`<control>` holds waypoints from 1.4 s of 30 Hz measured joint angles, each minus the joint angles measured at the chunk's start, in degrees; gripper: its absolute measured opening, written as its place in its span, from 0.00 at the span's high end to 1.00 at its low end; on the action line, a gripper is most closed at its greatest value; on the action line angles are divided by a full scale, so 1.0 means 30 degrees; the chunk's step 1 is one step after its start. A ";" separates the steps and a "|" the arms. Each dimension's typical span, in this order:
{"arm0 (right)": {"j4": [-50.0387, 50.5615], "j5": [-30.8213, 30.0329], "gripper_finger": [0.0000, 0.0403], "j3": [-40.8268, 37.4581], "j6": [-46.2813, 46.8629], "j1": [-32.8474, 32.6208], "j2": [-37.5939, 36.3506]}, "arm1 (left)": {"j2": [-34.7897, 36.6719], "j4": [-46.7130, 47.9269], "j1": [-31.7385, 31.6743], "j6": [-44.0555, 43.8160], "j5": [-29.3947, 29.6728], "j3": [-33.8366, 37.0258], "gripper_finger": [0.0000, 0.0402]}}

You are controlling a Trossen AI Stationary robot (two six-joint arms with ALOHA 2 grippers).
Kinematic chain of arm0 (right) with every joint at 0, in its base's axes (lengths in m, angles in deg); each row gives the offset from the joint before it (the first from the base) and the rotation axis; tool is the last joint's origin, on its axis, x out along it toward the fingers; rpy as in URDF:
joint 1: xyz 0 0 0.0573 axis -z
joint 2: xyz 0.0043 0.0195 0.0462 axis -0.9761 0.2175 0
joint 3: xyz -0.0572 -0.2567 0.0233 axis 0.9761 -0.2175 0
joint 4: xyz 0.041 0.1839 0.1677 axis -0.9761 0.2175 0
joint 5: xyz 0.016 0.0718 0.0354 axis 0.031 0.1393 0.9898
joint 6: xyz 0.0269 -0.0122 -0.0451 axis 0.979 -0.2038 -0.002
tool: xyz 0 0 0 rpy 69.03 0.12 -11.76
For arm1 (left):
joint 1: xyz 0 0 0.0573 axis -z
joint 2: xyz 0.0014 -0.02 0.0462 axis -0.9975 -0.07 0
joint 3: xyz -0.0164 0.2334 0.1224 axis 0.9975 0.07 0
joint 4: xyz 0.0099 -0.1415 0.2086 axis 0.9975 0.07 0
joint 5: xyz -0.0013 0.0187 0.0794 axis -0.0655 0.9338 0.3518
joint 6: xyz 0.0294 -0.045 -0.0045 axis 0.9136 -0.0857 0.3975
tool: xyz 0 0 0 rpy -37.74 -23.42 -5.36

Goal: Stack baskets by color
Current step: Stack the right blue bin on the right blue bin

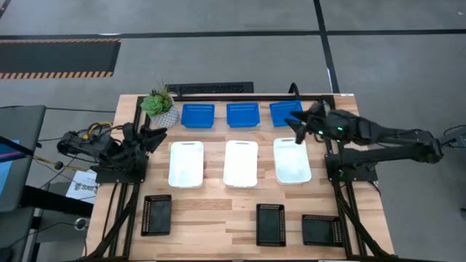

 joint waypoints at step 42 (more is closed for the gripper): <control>0.8474 0.2742 0.38 0.4559 -1.0711 0.7135 1.4295 | -1.3393 1.2885 -0.9590 0.1065 -0.9681 -1.0490 0.50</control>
